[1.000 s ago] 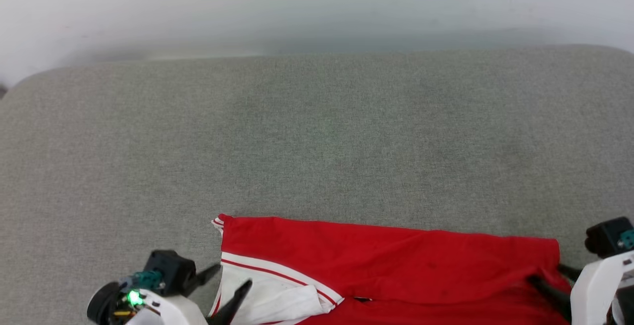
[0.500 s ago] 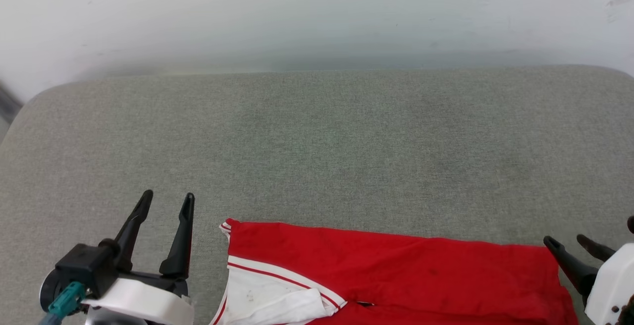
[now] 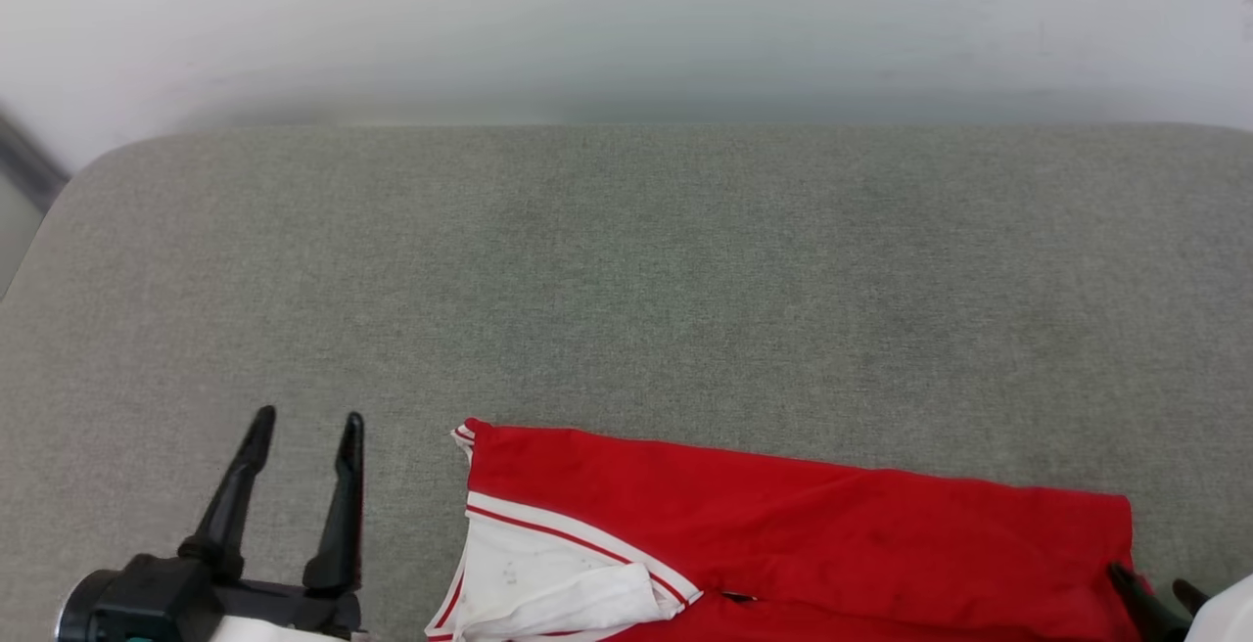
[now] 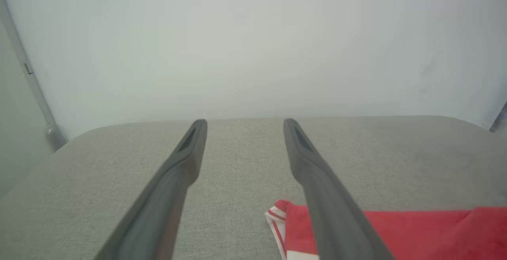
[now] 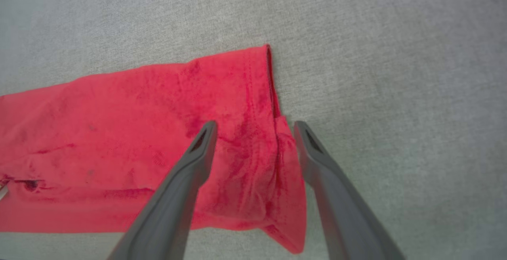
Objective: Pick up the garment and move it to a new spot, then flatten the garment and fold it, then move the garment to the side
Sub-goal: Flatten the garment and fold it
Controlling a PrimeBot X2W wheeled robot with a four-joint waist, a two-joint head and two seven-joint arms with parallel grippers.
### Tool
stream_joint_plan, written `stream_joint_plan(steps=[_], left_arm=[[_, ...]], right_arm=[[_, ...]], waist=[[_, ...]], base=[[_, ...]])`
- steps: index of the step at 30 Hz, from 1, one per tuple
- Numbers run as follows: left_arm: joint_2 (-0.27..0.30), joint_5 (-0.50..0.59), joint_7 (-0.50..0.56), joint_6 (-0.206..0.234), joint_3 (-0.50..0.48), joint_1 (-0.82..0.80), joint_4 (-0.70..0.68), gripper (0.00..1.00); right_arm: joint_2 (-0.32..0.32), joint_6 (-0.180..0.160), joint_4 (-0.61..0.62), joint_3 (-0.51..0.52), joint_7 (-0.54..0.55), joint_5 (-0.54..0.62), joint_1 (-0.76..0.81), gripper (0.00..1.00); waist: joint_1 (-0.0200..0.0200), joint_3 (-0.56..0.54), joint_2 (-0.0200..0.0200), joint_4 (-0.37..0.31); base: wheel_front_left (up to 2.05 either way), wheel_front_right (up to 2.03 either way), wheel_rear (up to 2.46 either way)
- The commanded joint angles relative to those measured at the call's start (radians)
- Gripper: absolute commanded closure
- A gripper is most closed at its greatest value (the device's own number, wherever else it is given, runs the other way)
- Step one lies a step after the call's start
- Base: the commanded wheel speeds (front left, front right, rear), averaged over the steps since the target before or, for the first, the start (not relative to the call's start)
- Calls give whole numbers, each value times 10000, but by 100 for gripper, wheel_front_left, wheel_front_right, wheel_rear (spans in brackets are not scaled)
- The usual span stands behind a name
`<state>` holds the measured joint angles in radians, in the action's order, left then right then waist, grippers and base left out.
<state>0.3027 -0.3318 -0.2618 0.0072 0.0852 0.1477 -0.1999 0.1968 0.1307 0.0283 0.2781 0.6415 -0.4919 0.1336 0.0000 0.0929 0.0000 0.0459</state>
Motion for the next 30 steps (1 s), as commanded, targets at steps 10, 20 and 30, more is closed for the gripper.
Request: stream_joint_plan(steps=[10,20,30], left_arm=[[-865,755,-31,-994,-498,-381,338,0],[-1114,1061,-31,-1301,-603,-638,469,0],[-1110,1289,-31,-1357,-703,-443,567,0]], right_arm=[[-215,-2,-1334,524,-68,-28,-209,0],[-432,62,-2735,-982,-370,-678,-425,0],[12,56,-3200,-1945,-1103,-886,-629,100]], waist=[[0,572,0,375],[0,881,0,613],[0,644,0,561]], base=[[0,0,0],[0,0,0],[0,0,0]])
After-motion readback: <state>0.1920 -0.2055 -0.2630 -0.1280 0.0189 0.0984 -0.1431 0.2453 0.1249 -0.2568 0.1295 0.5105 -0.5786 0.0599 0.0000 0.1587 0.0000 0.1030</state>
